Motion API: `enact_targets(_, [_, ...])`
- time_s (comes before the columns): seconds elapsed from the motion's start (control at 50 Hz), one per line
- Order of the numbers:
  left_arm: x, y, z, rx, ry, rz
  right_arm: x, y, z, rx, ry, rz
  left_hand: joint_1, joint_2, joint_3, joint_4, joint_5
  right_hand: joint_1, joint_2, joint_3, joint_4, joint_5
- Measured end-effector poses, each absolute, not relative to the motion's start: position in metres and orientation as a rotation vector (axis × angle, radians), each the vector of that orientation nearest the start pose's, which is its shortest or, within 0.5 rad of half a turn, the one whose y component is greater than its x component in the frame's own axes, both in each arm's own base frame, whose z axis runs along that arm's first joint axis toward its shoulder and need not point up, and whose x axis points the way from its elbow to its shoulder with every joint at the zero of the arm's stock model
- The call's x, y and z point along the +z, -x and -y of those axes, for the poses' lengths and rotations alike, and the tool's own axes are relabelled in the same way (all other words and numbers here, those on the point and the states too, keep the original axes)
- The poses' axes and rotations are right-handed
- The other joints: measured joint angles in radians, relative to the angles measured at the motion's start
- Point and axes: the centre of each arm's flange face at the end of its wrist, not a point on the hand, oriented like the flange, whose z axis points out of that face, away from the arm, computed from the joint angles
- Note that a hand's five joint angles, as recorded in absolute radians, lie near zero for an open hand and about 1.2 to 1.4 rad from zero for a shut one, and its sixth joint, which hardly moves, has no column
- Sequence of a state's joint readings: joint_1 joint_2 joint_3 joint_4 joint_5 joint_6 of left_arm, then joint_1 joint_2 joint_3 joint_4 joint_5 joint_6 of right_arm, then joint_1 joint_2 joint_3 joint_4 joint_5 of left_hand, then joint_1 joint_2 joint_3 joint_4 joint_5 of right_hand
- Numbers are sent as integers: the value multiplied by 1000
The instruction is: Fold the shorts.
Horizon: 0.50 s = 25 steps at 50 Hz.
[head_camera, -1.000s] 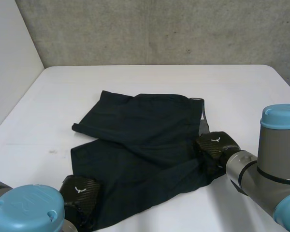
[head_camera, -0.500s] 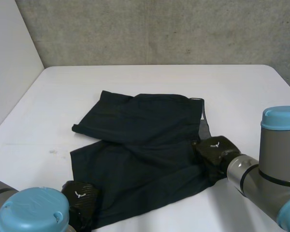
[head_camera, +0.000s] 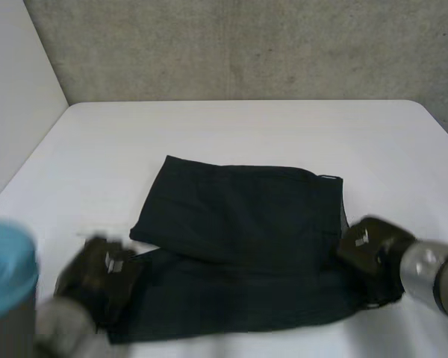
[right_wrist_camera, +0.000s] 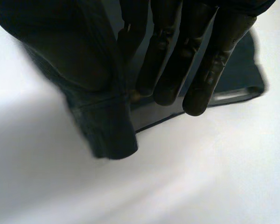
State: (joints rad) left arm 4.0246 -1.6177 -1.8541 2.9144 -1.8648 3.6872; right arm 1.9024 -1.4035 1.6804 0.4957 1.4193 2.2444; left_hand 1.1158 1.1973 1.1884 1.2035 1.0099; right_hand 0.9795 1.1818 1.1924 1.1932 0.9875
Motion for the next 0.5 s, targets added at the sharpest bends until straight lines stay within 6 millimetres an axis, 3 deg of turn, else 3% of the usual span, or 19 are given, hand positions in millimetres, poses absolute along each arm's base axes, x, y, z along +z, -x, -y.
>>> enact_targets(0.06, [212,256,166,-1586,-1219,-2149,209,-231,218,-1355,1668,-2387,0,0,0,0,1,0,0,0,0,1])
enact_targets(0.08, [212,256,166,-1586,-1219,-2149,209,-231,218,-1355,1668,-2387,0,0,0,0,1,0,0,0,0,1])
enact_targets(0.12, [213,275,204,-1691,-1157,-2079,207,-240,241,-1438,1594,-2397,0,0,1,0,1,0,0,0,0,1])
enact_targets(0.16, [212,283,217,-1726,-1138,-2050,207,-243,248,-1469,1576,-2397,0,0,1,0,1,0,0,0,0,2])
enact_targets(0.18, [208,299,243,-1779,-1112,-1993,204,-251,265,-1551,1542,-2392,0,0,1,0,1,0,0,0,0,2])
enact_targets(0.2, [205,306,254,-1798,-1104,-1966,203,-255,275,-1601,1527,-2386,0,0,1,0,1,0,0,0,0,2])
enact_targets(0.28, [190,329,291,-1834,-1087,-1880,197,-267,301,-1752,1493,-2355,2,1,1,0,1,0,0,0,0,2])
enact_targets(0.32, [188,333,297,-1837,-1084,-1867,195,-271,308,-1794,1485,-2344,2,1,1,0,1,0,0,0,0,2])
enact_targets(0.36, [174,347,325,-1850,-1060,-1814,185,-282,333,-1941,1456,-2295,2,1,1,0,1,0,0,0,0,2])
enact_targets(0.38, [174,347,325,-1850,-1060,-1814,185,-282,333,-1941,1456,-2295,2,1,1,0,1,0,0,0,0,2])
enact_targets(0.46, [158,354,364,-1873,-990,-1769,164,-296,362,-2100,1441,-2206,3,1,1,0,1,0,0,0,0,2])
enact_targets(0.5, [155,355,370,-1881,-976,-1765,154,-301,371,-2147,1445,-2169,3,1,1,0,1,0,0,0,0,2])
